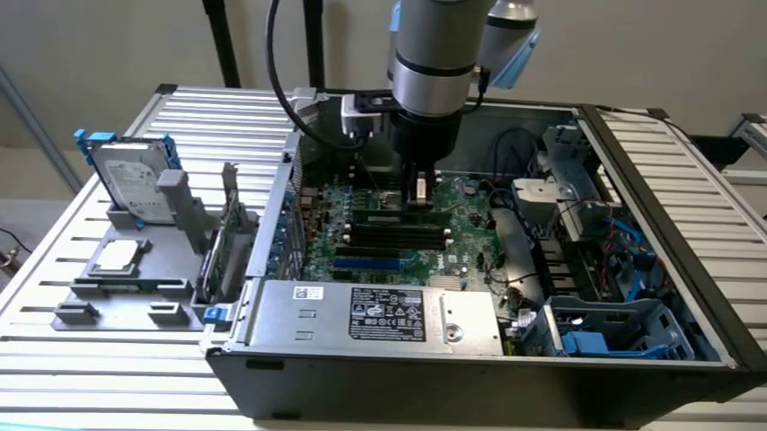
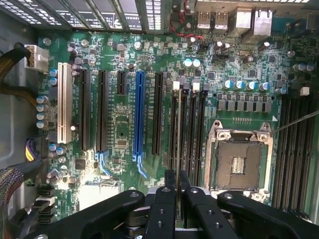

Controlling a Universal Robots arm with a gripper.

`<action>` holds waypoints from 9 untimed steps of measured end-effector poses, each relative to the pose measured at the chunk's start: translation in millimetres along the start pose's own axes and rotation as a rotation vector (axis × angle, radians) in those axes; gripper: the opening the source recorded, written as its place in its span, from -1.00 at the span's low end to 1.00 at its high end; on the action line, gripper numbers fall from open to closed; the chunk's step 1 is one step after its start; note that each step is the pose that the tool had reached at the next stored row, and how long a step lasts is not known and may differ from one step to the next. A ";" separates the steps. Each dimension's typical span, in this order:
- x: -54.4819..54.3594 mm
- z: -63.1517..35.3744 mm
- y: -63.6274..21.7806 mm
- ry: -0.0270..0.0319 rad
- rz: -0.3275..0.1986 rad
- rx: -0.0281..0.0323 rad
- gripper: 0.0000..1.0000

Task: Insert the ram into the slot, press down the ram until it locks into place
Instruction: 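Insert the ram into the slot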

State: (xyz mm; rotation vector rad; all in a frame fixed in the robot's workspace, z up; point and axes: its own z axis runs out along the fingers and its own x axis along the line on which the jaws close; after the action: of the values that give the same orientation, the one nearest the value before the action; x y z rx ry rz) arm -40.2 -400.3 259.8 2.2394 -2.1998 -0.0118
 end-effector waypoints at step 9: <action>0.1 7.0 -0.3 0.0064 0.011 -0.0005 -0.73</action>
State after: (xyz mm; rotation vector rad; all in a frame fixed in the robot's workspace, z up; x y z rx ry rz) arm -39.9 -400.3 252.8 2.2242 -2.2081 -0.0052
